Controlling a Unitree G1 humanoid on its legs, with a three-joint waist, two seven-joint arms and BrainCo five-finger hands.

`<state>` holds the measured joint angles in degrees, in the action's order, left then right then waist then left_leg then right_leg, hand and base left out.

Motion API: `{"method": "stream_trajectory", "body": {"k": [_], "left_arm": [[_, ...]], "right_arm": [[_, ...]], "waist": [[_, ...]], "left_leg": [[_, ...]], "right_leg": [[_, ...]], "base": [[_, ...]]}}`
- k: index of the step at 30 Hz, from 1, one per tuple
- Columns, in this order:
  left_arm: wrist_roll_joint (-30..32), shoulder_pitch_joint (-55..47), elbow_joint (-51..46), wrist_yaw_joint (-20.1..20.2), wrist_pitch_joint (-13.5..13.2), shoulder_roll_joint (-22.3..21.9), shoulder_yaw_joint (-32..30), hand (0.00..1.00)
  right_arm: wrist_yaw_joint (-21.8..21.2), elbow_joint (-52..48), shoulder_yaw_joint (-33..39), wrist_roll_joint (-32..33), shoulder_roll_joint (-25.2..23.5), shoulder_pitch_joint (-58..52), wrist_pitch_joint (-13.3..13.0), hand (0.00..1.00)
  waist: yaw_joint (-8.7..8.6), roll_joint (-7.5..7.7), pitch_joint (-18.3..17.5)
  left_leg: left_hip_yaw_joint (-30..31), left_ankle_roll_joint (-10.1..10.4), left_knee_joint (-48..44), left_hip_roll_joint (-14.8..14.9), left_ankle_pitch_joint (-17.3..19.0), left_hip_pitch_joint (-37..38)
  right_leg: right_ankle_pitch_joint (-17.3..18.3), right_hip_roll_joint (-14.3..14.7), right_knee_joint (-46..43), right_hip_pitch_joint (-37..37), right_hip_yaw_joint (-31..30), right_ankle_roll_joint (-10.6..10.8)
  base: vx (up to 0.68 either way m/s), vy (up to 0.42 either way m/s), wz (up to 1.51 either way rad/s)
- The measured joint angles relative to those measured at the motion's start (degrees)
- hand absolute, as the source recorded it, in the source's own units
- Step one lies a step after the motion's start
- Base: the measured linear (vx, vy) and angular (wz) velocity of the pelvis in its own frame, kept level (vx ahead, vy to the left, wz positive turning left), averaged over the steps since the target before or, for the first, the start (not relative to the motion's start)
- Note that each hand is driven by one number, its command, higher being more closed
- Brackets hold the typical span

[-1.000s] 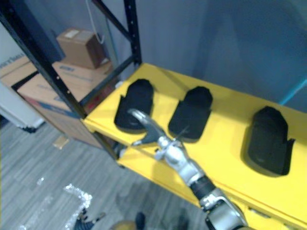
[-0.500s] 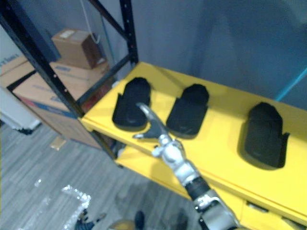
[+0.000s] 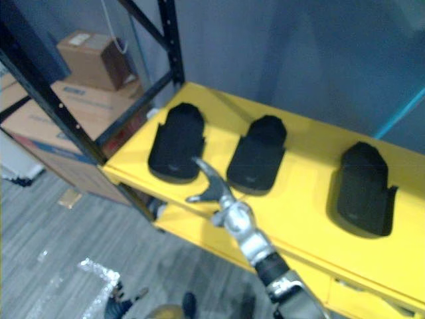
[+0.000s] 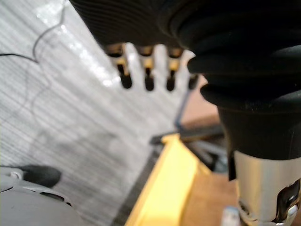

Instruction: Walk over and take plastic housings, then place them on the shelf

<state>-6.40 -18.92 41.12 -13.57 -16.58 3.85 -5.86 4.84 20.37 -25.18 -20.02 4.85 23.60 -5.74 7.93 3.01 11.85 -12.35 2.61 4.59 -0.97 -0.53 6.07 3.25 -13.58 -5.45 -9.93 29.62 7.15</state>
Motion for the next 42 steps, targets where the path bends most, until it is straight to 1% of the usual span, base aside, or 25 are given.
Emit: {"method": "stream_trajectory", "body": {"k": [3,6,8,11,12,14,21,28,31,34,36,39,41,42], "left_arm": [[0.0,-0.4,0.0,-0.1,0.0,0.1,0.1,0.00],[0.0,-0.5,0.0,-0.1,0.0,0.1,0.4,0.00],[0.0,-0.5,0.0,-0.1,0.0,0.1,0.4,0.00],[0.0,-0.4,0.0,-0.2,0.0,0.0,0.7,0.00],[0.0,-0.4,0.0,-0.2,0.1,0.0,1.2,0.00],[0.0,-0.3,0.0,-0.6,0.1,-0.1,1.9,0.00],[0.0,-0.2,0.0,-1.4,0.1,0.1,2.7,0.00],[-0.4,-0.3,-0.2,-2.0,0.1,0.1,2.7,0.00],[-0.5,-0.3,-0.2,-2.1,0.4,0.1,2.7,0.00],[-0.6,-0.2,0.5,-2.1,1.0,0.0,2.7,0.00],[-1.2,-0.1,1.1,-1.9,1.9,-0.3,2.6,0.00],[-2.8,-0.2,2.5,-1.7,2.2,-0.9,2.2,0.00],[-3.3,-0.2,2.9,-1.6,2.4,-0.9,2.1,0.00],[-4.4,-0.1,2.9,-1.3,2.5,-0.9,2.1,0.00]], "right_arm": [[-1.2,0.0,-0.1,0.1,0.0,0.0,-0.1,0.00],[-1.6,0.0,-0.2,0.4,0.0,0.0,-0.3,0.00],[-2.0,0.1,-0.2,1.7,0.0,0.0,-0.8,0.00],[-2.4,0.1,-0.3,4.1,-0.1,0.0,-2.1,0.00],[-2.4,0.1,-0.3,4.8,0.0,0.0,-2.7,0.00],[-2.6,0.2,-0.4,5.5,-0.1,0.0,-3.1,0.00],[-5.1,0.2,-2.7,6.5,0.8,-0.1,-3.5,0.00],[-5.0,0.9,-4.4,7.4,0.3,0.4,-3.5,0.00],[-4.7,4.1,-5.3,7.3,-0.6,2.7,-3.3,0.00],[-3.5,6.9,-5.3,5.9,-1.3,5.5,-3.0,0.00],[-2.4,7.9,-5.1,5.8,-1.3,6.8,-3.0,0.00],[-2.2,7.9,-5.0,5.8,-1.4,7.1,-3.4,0.00],[-2.2,7.9,-5.0,5.6,-1.3,7.2,-4.0,0.00],[-2.0,7.9,-5.0,4.6,-1.3,7.4,-4.0,0.00]], "waist": [[-0.74,-0.06,0.0],[-0.83,-0.21,0.1],[-0.88,-0.35,0.2],[-0.91,-0.85,0.5],[-0.92,-1.24,0.8],[-0.92,-1.59,1.0],[-0.82,-1.46,0.9],[-0.60,-1.50,0.8],[-0.58,-1.64,0.9],[0.12,-2.12,1.2],[0.72,-2.74,1.5],[0.80,-3.51,1.9],[0.79,-3.73,2.0],[0.78,-3.74,2.0]], "left_leg": [[-0.2,0.3,0.2,0.1,-0.3,0.0],[-0.5,-0.1,0.4,0.3,-0.7,-0.1],[-0.6,-0.1,0.5,0.3,-1.0,-0.2],[-0.6,-0.4,0.5,0.3,-1.4,-0.2],[-0.5,-0.4,0.5,0.3,-1.4,-0.2],[-0.5,-0.4,0.5,0.4,-1.4,-0.3],[0.2,-0.7,0.4,0.3,-1.9,-2.0],[0.6,-0.2,0.2,0.6,-2.3,-2.2],[0.7,-0.3,0.4,0.8,-2.3,-2.4],[0.8,-0.2,0.5,1.1,-2.2,-2.4],[0.9,-0.3,0.5,1.2,-2.3,-2.4],[1.2,-0.5,0.4,1.3,-2.5,-2.6],[1.4,-0.7,0.4,1.3,-2.8,-2.9],[1.5,-0.7,0.3,1.3,-2.8,-3.1]], "right_leg": [[0.0,0.1,0.0,0.1,0.0,0.0],[0.0,0.3,0.1,0.4,0.0,0.0],[0.1,0.5,0.3,0.4,0.0,0.0],[0.2,0.6,1.0,0.1,0.2,0.0],[0.2,0.7,1.0,0.0,0.2,0.0],[0.3,0.6,1.1,-0.1,0.2,-0.3],[-0.3,0.8,1.1,1.0,0.1,-0.2],[-0.3,1.1,1.1,1.0,0.0,-0.2],[-0.3,1.3,1.1,1.0,0.0,-0.3],[-0.2,1.5,1.0,1.0,0.0,-0.3],[-0.1,1.7,0.8,1.0,0.1,-0.5],[0.0,1.8,0.7,1.0,0.4,-0.7],[0.1,1.8,0.7,1.2,0.6,-0.8],[0.1,1.8,0.7,1.3,0.7,-0.8]], "base": [[-0.06,-0.024,-0.03],[-0.07,-0.024,-0.07],[-0.06,-0.024,-0.03],[-0.07,-0.016,-0.01],[-0.06,-0.007,0.01],[-0.05,-0.001,0.01],[0.02,0.004,0.07],[0.01,-0.004,0.04],[-0.07,-0.007,-0.01],[-0.06,-0.004,0.01],[-0.01,-0.005,0.02],[0.00,-0.010,0.06],[0.03,-0.005,0.06],[0.04,-0.001,0.06]]}}
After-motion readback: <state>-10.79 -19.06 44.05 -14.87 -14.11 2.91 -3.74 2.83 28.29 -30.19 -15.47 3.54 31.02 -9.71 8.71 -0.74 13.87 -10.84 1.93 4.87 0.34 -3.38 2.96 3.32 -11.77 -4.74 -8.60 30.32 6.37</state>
